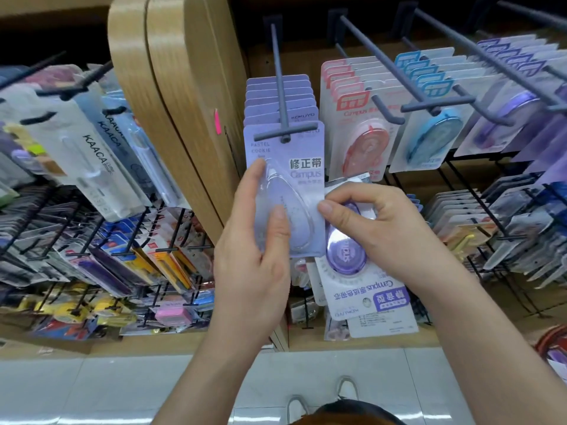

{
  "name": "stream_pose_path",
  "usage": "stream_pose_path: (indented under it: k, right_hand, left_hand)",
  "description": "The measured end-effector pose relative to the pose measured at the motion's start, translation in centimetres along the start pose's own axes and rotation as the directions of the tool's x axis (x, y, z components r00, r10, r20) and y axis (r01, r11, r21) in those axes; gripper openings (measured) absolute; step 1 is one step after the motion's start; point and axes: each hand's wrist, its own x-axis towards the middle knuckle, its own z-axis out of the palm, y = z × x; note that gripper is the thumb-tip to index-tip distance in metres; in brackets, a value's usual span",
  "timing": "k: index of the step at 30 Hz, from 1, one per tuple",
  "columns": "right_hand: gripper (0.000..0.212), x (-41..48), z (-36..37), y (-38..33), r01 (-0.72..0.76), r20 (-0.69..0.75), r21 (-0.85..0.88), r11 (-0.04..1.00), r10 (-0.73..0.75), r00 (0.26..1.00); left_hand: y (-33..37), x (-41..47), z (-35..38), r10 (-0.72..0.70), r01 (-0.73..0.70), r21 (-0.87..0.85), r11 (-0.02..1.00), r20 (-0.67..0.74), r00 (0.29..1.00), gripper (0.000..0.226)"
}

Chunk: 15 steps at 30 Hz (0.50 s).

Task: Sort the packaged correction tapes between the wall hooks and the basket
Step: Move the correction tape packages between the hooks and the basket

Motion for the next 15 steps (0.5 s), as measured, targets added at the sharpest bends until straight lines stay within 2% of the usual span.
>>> stream_pose_path:
  k: [2,4,8,11,15]
  right_hand:
    - [0.023,0.3,0.0,0.0,-0.008,-0.021,-0.004,1.0,0.008,1.0]
    - [0.023,0.5,0.1,0.0,-0.015,-0.043,-0.006,1.0,0.015,0.999]
    - [0.024,0.1,-0.5,0.0,-0.053,-0.144,-0.026,0.998,0.049,0.988]
    - [0.028,-0.9,-1.7,0.2,-0.112,-0.206,-0.038,0.993,0.101,0.973]
    - [0.041,-2.1,-3.0,0.5,-0.126,-0.209,0.12,0.985,0.15,0.966]
  left_hand:
    - [-0.2,0.4,-0.9,-0.049,0.033,0.146,0.989,0.112,0.992,0.061]
    - [-0.1,0.6,-1.5,-0.096,0.062,0.213,0.975,0.153,0.983,0.073]
    - [-0.3,1.1,-0.2,-0.106,0.096,0.1,0.99,0.098,0.99,0.077]
    - [-0.8,1.8,1.6,-0.086,0.082,0.111,0.99,0.029,0.996,0.075]
    - [-1.6,3.4,3.1,-0.098,0.1,0.14,0.985,-0.023,0.995,0.071]
